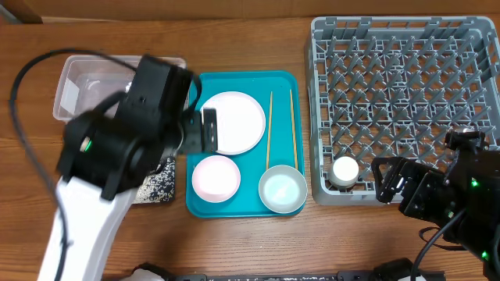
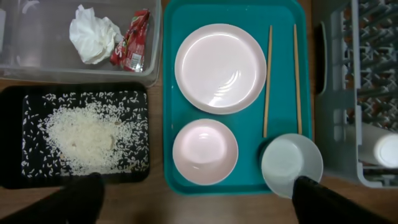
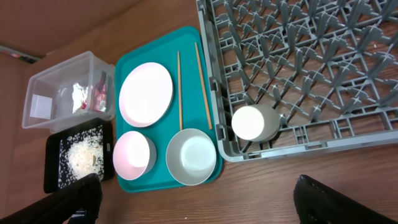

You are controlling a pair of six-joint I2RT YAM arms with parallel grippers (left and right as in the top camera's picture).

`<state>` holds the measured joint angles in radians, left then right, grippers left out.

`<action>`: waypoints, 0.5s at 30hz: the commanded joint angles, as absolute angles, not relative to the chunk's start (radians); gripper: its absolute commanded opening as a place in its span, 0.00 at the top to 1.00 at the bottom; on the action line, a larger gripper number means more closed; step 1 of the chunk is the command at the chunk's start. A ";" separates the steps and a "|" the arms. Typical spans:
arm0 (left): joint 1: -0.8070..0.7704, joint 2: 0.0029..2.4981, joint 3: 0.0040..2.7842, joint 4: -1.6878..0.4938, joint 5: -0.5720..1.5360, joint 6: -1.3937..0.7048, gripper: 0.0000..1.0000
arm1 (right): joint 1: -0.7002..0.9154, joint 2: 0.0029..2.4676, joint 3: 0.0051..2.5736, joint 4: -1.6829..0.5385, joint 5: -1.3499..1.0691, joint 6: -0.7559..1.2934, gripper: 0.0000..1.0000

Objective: Sort waste into correct bins and load items into the dishwasher

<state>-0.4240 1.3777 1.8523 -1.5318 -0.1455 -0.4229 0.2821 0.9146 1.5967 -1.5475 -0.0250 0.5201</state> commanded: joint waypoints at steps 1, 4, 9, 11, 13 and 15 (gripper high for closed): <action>-0.434 1.291 1.866 -1.538 -0.108 -0.457 0.00 | 0.280 0.914 1.596 -1.544 -0.017 0.521 0.00; -0.434 1.275 1.866 -1.537 -0.092 -0.457 0.00 | 0.280 0.914 1.596 -1.544 -0.016 0.521 0.00; -0.434 1.281 1.866 -1.537 -0.092 -0.457 0.00 | 0.280 0.914 1.596 -1.544 -0.017 0.521 0.00; -0.437 1.282 1.864 -1.538 -0.092 -0.456 0.00 | 0.280 0.914 1.596 -1.544 -0.017 0.521 0.00; -0.437 1.278 1.864 -1.551 -0.101 -0.456 0.00 | 0.280 0.914 1.596 -1.544 -0.017 0.521 0.00; -0.437 1.266 1.864 -1.551 -0.125 -0.441 0.00 | 0.280 0.914 1.596 -1.544 -0.016 0.521 0.00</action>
<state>-0.4324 1.2831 1.8542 -1.5490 -0.1047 -0.4427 0.2821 0.9146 1.5967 -1.5471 -0.0250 0.5201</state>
